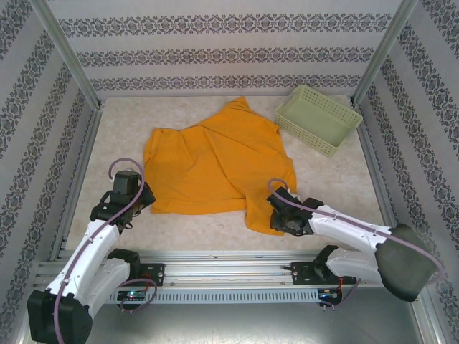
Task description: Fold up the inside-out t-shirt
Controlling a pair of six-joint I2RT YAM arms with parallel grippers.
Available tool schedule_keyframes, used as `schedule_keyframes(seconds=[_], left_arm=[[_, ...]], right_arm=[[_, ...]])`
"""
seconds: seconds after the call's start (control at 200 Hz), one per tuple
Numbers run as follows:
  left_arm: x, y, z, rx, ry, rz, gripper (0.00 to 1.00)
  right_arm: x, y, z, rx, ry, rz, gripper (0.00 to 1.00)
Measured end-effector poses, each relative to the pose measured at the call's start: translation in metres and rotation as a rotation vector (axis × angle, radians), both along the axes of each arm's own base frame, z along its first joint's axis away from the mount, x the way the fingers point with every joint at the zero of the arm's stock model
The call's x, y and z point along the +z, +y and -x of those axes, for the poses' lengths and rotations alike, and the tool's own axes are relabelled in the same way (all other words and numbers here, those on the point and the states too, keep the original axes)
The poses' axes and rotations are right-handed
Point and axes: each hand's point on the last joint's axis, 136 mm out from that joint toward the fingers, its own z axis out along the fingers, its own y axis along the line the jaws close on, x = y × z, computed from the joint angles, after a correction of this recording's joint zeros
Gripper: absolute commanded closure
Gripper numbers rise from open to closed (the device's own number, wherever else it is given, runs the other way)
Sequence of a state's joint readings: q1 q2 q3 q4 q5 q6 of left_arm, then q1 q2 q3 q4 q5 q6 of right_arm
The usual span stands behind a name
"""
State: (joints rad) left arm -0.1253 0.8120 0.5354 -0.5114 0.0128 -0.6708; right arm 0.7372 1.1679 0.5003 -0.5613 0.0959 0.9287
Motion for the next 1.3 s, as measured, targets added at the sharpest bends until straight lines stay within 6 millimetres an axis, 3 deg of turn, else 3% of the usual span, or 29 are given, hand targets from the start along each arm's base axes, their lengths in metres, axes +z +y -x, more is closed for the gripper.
schedule_keyframes(seconds=[0.175, 0.365, 0.44, 0.54, 0.634, 0.719, 0.824, 0.959, 1.024, 1.124, 1.299], left_arm=[[-0.005, 0.003, -0.003, 0.011, 0.032, -0.018, 1.0], [-0.001, 0.006, -0.015, 0.027, 0.051, -0.042, 1.0], [0.009, 0.009, -0.024, 0.041, 0.031, -0.057, 1.0], [0.03, 0.012, -0.036, 0.056, -0.014, -0.071, 1.0], [0.052, 0.019, -0.044, 0.085, -0.064, -0.085, 1.0], [0.072, 0.026, -0.044, 0.115, -0.121, -0.103, 1.0], [0.096, 0.036, -0.033, 0.156, -0.195, -0.125, 1.0], [0.12, 0.043, -0.019, 0.187, -0.28, -0.134, 1.0], [0.13, 0.044, -0.013, 0.187, -0.311, -0.131, 1.0], [0.155, 0.043, -0.012, 0.179, -0.349, -0.127, 1.0], [0.231, 0.032, -0.023, 0.135, -0.492, -0.081, 1.0]], right_arm=[[-0.003, 0.012, -0.006, 0.002, 0.001, -0.001, 1.0], [0.009, 0.008, -0.008, -0.01, -0.025, 0.01, 1.0], [0.031, 0.004, -0.012, -0.011, -0.074, -0.012, 1.0], [0.078, -0.004, -0.025, -0.05, -0.201, -0.102, 1.0], [0.125, -0.026, -0.038, -0.132, -0.338, -0.185, 1.0], [0.151, -0.048, -0.041, -0.207, -0.417, -0.231, 1.0], [0.159, -0.065, -0.044, -0.271, -0.433, -0.252, 1.0], [0.158, -0.071, -0.046, -0.308, -0.406, -0.286, 1.0], [0.167, -0.074, -0.048, -0.323, -0.412, -0.304, 1.0], [0.214, -0.077, -0.058, -0.331, -0.501, -0.341, 1.0], [0.332, -0.08, -0.067, -0.304, -0.782, -0.42, 1.0]])
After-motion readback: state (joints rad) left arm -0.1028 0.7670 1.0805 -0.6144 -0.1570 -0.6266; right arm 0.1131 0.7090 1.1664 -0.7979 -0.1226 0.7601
